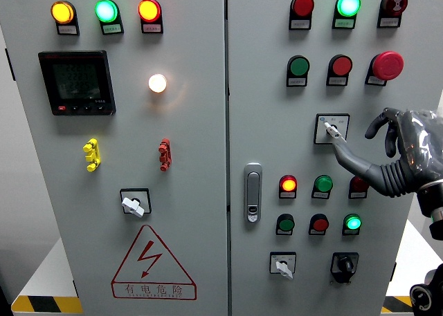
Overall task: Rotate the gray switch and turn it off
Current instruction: 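Lower the right hand and close fingers around the white switch knob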
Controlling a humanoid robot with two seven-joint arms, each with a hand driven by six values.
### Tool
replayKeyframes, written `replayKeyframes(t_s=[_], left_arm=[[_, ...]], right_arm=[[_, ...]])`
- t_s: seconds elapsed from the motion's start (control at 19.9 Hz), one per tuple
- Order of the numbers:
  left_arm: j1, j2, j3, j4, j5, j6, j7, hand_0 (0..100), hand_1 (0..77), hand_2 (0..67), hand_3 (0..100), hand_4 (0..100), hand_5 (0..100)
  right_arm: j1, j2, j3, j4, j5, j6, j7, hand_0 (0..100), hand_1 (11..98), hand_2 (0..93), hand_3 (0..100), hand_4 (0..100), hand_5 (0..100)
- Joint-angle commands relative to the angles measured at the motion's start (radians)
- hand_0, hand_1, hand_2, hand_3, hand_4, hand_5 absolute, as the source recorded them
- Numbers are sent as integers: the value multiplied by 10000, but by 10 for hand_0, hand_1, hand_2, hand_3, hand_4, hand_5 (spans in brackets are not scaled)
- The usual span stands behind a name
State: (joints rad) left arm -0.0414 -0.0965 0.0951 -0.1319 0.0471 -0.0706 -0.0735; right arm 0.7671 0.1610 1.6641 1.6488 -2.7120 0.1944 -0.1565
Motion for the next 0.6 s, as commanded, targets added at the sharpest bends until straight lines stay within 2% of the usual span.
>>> replayKeyframes(t_s=[0.0,0.15,0.35,0.55], left_arm=[[0,-1,0,0,-10,0,-1,884,0,134,187,82,109],[0,-1,0,0,-10,0,-1,884,0,134,187,82,109],[0,-1,0,0,5,0,-1,884,0,133,187,82,109],[0,-1,0,0,-10,0,-1,884,0,133,187,82,109]], right_arm=[[44,1,-73,-105,-1,-87,1,0,352,650,1000,1000,1000],[90,1,-181,-243,15,-103,-45,0,351,650,1000,1000,1000],[197,1,-395,-365,321,-103,-275,0,351,650,1000,1000,1000],[335,1,-518,-549,337,-118,-291,0,345,650,1000,1000,1000]])
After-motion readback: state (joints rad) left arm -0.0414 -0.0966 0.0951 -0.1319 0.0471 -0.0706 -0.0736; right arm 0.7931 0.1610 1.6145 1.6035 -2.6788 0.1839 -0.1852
